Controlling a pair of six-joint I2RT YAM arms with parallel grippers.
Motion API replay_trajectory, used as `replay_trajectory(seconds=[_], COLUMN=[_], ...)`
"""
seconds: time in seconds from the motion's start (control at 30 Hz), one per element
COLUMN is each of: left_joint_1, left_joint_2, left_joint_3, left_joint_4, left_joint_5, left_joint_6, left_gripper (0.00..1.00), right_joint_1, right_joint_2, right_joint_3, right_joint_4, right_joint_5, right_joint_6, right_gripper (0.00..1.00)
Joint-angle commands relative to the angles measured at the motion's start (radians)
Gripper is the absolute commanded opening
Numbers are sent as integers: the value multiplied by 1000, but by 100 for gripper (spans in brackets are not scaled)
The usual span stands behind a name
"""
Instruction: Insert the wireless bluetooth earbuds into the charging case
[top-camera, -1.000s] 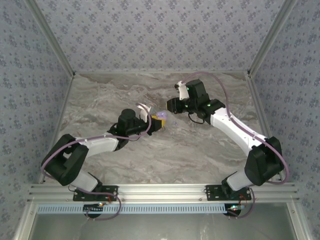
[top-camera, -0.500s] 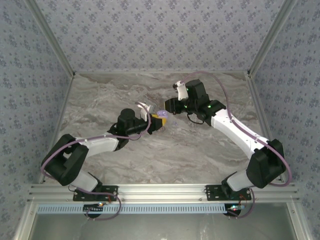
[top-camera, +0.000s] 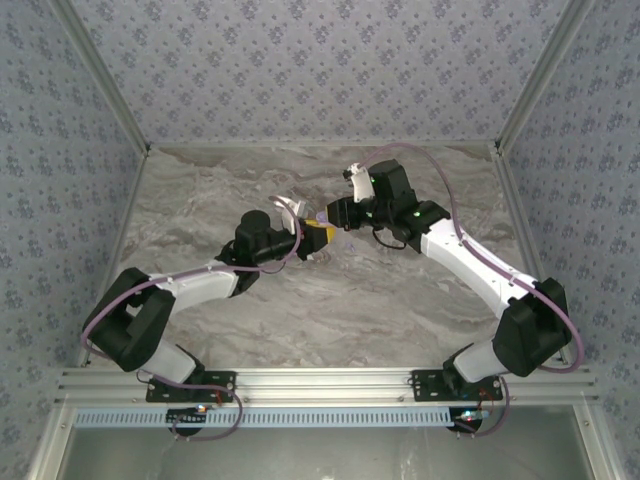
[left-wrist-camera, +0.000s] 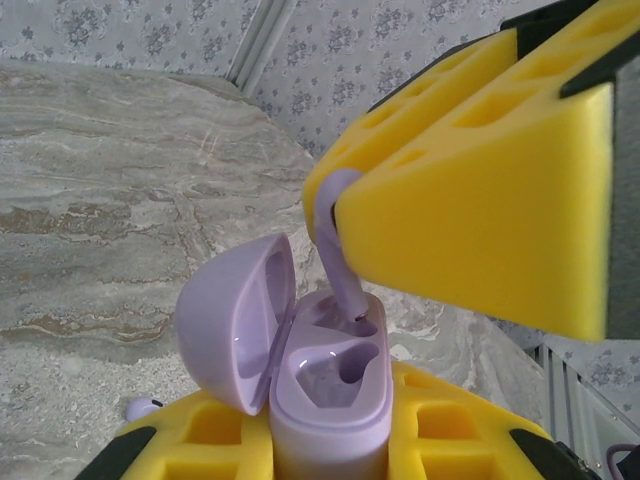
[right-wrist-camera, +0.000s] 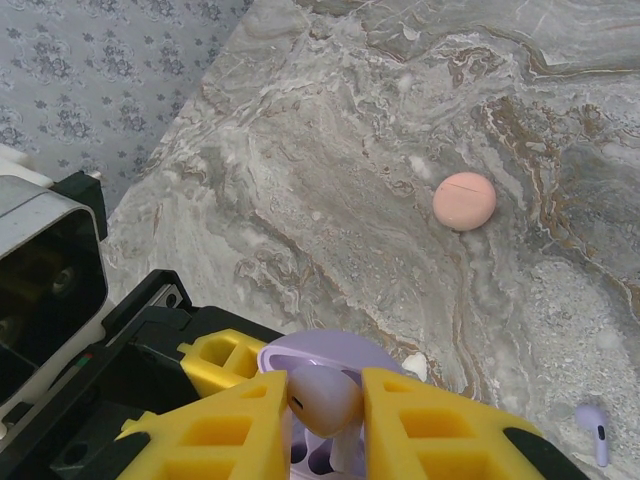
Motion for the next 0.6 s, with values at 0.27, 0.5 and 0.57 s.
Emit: replay_trajectory(seconds=[0.27, 0.5, 0.57], left_joint_1=[-9, -9, -9], left_joint_2=[-14, -13, -14], left_joint_3=[37, 49, 51], left_joint_4=[19, 16, 14], left_joint_5=[6, -10, -18], left_joint_6=[-12, -23, -26], left_gripper=[10, 10, 10], right_joint_1=[8, 10, 10], right_joint_2=[-30, -30, -31], right_joint_3=[30, 31, 30], right_joint_4=[15, 7, 2], right_joint_5=[-19, -20, -20], right_joint_6=[-16, -20, -21], right_gripper=[25, 25, 25])
